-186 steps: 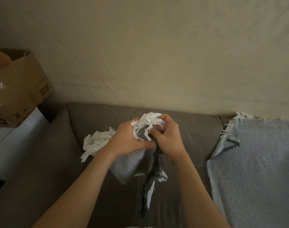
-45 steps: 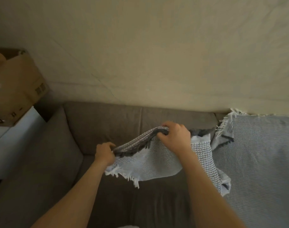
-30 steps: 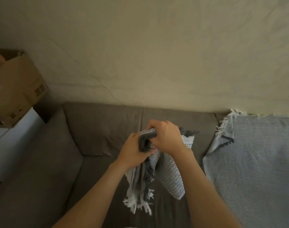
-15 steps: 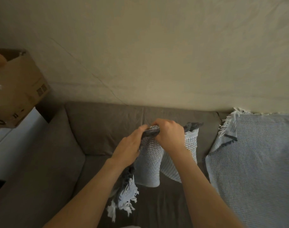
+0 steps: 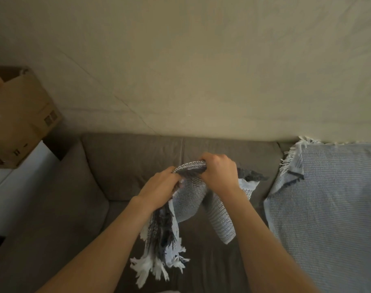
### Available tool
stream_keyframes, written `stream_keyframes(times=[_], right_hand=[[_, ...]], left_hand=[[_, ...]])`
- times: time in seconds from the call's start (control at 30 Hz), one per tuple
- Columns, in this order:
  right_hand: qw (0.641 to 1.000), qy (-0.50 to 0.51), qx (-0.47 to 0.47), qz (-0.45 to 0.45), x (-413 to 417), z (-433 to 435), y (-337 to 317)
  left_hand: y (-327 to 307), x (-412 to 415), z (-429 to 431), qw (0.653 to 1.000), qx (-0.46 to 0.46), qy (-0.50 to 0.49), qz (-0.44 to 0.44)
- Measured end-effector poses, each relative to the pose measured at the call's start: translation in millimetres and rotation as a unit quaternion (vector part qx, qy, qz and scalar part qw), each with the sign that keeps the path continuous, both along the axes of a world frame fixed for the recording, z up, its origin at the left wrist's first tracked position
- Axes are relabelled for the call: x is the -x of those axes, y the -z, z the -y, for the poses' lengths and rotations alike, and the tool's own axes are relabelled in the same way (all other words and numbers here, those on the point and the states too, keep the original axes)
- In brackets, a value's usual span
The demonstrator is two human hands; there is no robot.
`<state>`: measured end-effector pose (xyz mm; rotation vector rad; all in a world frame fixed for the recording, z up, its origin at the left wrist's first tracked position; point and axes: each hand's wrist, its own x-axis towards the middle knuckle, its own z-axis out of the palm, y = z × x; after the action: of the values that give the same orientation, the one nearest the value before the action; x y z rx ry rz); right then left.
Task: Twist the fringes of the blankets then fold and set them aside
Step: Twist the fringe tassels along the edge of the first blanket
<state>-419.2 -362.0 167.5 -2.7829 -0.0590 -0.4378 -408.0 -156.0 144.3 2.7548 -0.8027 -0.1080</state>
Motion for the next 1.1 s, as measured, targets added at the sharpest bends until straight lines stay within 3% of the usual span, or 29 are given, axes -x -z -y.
stream_keyframes(times=[0.13, 0.3, 0.4, 0.5, 0.67, 0.8, 0.93, 1.0, 1.1], right_hand=[[0.999, -0.019, 0.018, 0.022, -4, 8, 11], [0.995, -0.018, 0.044, -0.089, -4, 17, 30], [0.987, -0.015, 0.047, -0.152, 1, 22, 44], [0.979, -0.054, 0.035, -0.193, 7, 27, 57], [0.99, -0.06, -0.074, -0.099, 21, 7, 74], [0.995, -0.086, -0.048, -0.019, 22, -1, 74], [0.993, -0.101, 0.011, -0.057, 14, 0, 94], [0.992, -0.099, -0.016, -0.077, 15, -4, 95], [0.983, -0.092, -0.128, -0.098, 29, -20, 84]], left_hand=[[-12, -10, 1, 1.0, -0.017, -0.013, -0.019], [-30, -16, 11, 0.998, 0.012, -0.04, -0.05], [-35, -16, 15, 0.991, 0.066, -0.116, -0.033], [-32, -21, 9, 0.961, 0.149, -0.234, -0.023], [-32, -28, 0, 0.909, 0.247, -0.335, -0.036], [-32, -27, -7, 0.898, 0.268, -0.348, -0.021], [-28, -23, -7, 0.888, 0.281, -0.364, -0.02], [-27, -20, -4, 0.882, 0.289, -0.372, -0.027], [-25, -17, 0, 0.873, 0.303, -0.383, -0.015]])
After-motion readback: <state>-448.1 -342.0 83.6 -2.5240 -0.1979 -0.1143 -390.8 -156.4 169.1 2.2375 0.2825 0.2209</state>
